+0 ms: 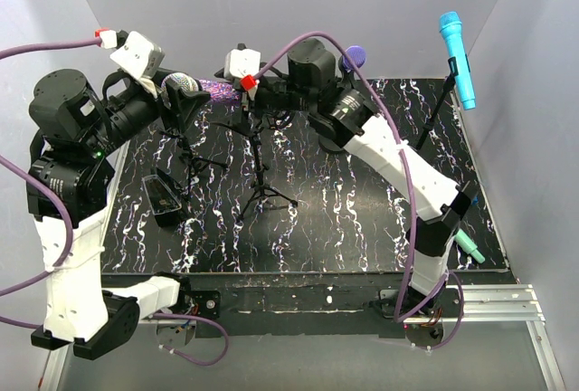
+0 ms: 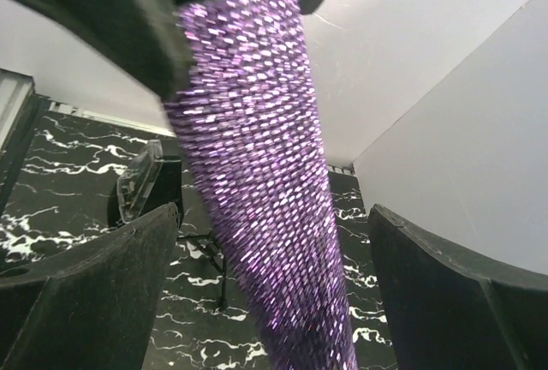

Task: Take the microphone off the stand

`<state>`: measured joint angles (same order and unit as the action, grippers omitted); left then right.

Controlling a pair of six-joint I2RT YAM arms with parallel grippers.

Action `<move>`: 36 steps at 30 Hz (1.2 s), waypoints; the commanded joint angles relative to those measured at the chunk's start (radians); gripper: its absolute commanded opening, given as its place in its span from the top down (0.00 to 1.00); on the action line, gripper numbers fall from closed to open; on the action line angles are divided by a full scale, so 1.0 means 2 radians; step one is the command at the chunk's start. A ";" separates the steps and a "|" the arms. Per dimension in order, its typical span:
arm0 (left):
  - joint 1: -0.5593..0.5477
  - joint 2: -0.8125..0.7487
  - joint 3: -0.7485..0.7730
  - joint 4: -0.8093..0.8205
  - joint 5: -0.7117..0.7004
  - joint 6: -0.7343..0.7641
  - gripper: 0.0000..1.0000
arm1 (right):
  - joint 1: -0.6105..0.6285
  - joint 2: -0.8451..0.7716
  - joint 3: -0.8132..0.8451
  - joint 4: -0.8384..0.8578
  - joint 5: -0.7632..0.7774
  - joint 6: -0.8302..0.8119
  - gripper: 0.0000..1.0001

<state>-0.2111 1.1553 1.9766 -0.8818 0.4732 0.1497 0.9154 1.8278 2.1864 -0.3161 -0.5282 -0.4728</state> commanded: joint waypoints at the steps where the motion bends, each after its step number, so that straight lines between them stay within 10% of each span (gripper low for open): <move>1: 0.002 -0.018 0.000 0.016 0.020 -0.007 1.00 | 0.012 0.005 0.015 0.071 0.044 0.005 0.04; 13: 0.002 -0.024 -0.009 0.024 -0.005 -0.007 1.00 | 0.029 -0.005 0.014 0.077 0.026 -0.076 0.18; 26: 0.002 -0.027 -0.019 0.034 0.013 -0.003 0.99 | 0.035 -0.012 0.005 0.095 0.043 -0.122 0.56; 28: 0.002 -0.025 -0.017 0.037 0.016 -0.003 0.81 | 0.035 -0.012 0.004 0.105 0.050 -0.120 0.76; 30: 0.002 -0.024 -0.014 0.037 0.020 0.000 0.38 | 0.034 -0.013 0.002 0.126 0.065 -0.110 0.99; 36: 0.002 -0.038 -0.026 0.044 0.007 0.030 0.02 | 0.026 -0.013 0.001 0.153 0.108 -0.068 0.99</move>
<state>-0.2111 1.1126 1.9366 -0.8242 0.4946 0.1646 0.9802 1.8545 2.1803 -0.1459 -0.3985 -0.6682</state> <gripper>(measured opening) 0.942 0.510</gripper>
